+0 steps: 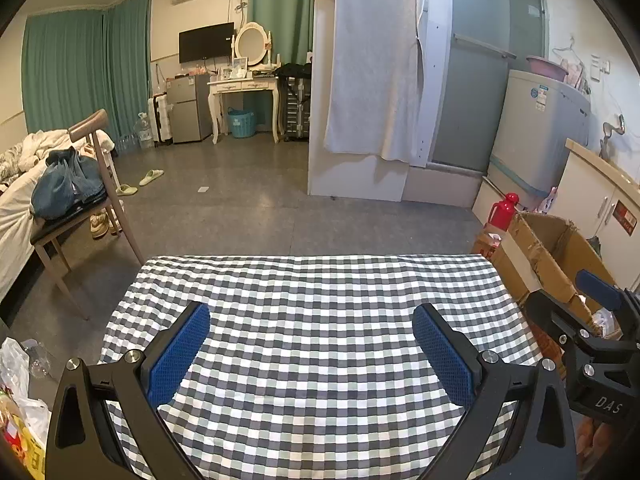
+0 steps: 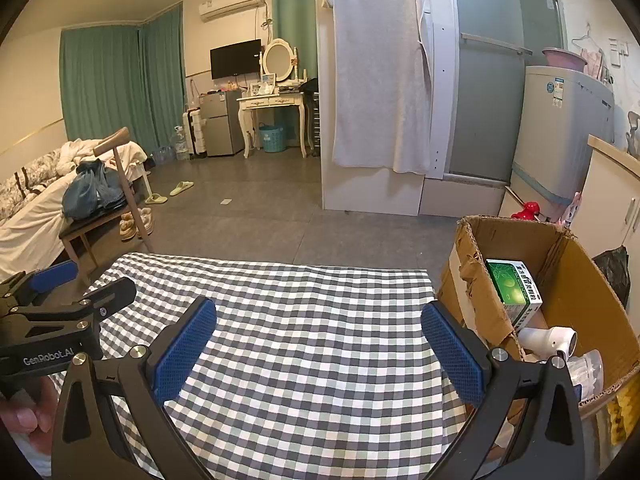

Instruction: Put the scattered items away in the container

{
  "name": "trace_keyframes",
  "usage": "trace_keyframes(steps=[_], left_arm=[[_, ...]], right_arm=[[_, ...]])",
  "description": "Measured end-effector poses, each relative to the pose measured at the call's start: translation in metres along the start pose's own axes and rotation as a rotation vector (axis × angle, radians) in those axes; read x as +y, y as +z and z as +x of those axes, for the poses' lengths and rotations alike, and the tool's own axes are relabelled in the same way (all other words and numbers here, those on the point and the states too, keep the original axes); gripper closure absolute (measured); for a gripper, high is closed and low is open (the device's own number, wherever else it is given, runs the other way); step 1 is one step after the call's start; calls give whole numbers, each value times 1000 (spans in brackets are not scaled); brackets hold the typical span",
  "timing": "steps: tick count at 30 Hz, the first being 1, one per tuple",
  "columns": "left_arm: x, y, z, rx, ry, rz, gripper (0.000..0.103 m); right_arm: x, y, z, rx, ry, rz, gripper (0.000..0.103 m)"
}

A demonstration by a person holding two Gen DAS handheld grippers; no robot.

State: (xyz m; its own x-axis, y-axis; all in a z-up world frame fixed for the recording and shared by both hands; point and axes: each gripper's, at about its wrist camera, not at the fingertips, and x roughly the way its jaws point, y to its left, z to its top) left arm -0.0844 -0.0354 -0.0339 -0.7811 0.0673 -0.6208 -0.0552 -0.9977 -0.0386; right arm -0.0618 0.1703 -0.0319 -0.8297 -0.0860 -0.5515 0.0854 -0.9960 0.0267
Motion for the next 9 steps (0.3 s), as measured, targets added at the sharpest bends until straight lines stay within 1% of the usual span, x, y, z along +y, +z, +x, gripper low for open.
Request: trace_keyframes(steps=[9], left_arm=[[-1, -1, 0, 3, -2, -3, 0]], right_arm=[[-2, -2, 1, 4, 2, 2, 0]])
